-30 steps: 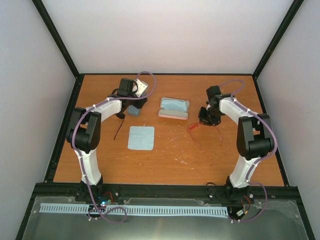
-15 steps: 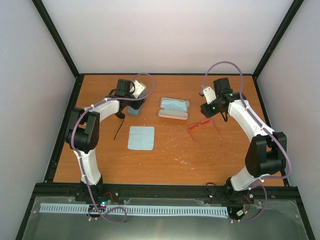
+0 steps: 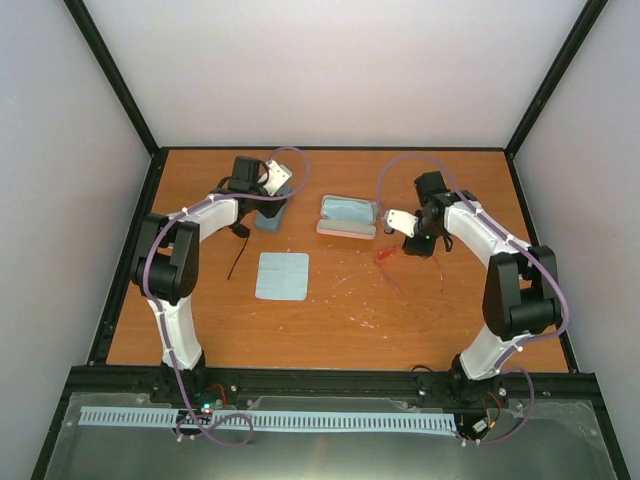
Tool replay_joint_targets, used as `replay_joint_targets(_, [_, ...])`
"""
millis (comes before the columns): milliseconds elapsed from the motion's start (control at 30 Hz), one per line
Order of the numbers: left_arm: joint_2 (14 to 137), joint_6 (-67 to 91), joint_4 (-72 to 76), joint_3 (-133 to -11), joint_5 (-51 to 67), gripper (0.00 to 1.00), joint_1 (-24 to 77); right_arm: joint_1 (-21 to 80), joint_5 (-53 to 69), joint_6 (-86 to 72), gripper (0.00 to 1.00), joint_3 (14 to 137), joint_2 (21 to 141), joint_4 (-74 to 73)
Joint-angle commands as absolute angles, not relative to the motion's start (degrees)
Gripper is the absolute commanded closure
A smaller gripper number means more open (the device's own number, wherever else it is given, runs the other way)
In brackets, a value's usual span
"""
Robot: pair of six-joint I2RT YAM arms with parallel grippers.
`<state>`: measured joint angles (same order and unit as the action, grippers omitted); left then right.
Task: Organize the sunglasses
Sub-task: Pick up the sunglasses from the center of the board.
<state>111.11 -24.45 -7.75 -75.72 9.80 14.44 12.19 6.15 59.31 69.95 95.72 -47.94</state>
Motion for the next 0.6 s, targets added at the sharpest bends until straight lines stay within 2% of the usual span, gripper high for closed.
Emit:
replay_joint_targets(0, [112.4,-25.1,-8.8,-78.0,10.0,0.41,13.8,13.5,6.1,64.8,0.47,69.6,97.7,-46.8])
replay_joint_targets(367, [112.7,-24.2,-8.7,-78.2,10.1,0.41,13.8,16.4,6.6,62.2,0.47,72.5,105.4,-42.3])
replay_joint_targets(567, [112.8,-24.4,-8.5,-78.0,10.1,0.41,13.6,16.5,5.2,61.8,0.57,73.3,107.5,-41.9])
